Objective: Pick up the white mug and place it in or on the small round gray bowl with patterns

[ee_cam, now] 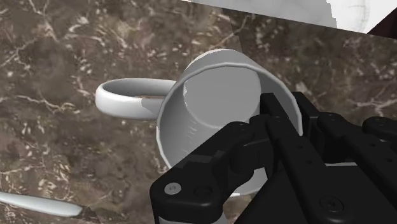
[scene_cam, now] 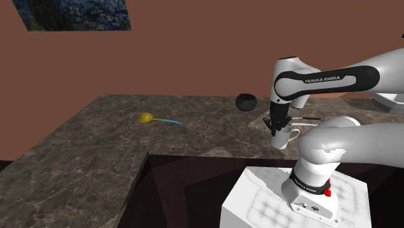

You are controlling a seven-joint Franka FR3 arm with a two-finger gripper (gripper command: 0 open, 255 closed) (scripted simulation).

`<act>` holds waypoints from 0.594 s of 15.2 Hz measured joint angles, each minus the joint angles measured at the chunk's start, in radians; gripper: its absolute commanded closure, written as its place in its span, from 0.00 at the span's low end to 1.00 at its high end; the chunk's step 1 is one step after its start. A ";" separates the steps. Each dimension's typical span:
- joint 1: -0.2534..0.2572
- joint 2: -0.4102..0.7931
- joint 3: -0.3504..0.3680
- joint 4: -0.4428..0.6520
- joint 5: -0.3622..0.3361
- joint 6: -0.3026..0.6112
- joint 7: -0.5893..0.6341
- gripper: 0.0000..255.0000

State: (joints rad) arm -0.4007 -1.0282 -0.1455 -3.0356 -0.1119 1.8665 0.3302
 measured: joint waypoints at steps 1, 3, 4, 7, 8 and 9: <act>0.000 0.000 0.000 0.000 0.000 0.000 0.000 1.00; 0.000 0.000 0.000 0.000 0.000 0.000 0.000 1.00; 0.000 0.000 0.000 0.000 0.000 0.000 0.000 1.00; 0.002 -0.014 0.004 0.023 0.004 -0.037 0.000 1.00; 0.002 -0.013 0.004 0.036 0.005 -0.048 -0.001 1.00; 0.005 -0.013 0.007 0.050 0.008 -0.062 0.001 1.00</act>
State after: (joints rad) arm -0.3955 -1.0414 -0.1386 -2.9858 -0.1036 1.8043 0.3310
